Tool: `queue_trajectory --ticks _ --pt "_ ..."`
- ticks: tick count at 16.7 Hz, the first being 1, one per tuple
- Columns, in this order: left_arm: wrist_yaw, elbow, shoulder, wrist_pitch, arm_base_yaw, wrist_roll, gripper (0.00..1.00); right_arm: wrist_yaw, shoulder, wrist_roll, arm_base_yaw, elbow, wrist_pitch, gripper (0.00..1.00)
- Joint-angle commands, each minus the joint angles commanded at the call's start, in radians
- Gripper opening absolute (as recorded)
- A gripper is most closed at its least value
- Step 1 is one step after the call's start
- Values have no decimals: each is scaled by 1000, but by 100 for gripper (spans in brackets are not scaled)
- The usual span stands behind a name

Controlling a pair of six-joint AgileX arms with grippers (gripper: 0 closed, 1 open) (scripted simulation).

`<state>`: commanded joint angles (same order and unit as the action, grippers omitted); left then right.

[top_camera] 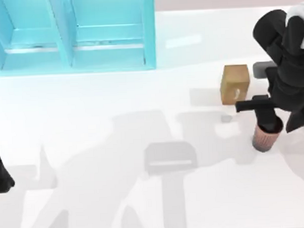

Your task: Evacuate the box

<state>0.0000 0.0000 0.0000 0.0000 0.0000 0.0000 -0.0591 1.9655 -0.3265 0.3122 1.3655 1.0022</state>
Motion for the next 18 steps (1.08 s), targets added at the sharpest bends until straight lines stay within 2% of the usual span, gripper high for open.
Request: queue_trajectory --ticks 4,5,14,18 --pt "0 0 0 0 0 0 100 0 0 0 0 0 0 98" --pt "0 0 0 0 0 0 100 0 0 0 0 0 0 100" --pt "0 0 0 0 0 0 100 0 0 0 -2 2 2 100" --pt "0 0 0 0 0 0 100 1 -12 1 -2 75 88 100"
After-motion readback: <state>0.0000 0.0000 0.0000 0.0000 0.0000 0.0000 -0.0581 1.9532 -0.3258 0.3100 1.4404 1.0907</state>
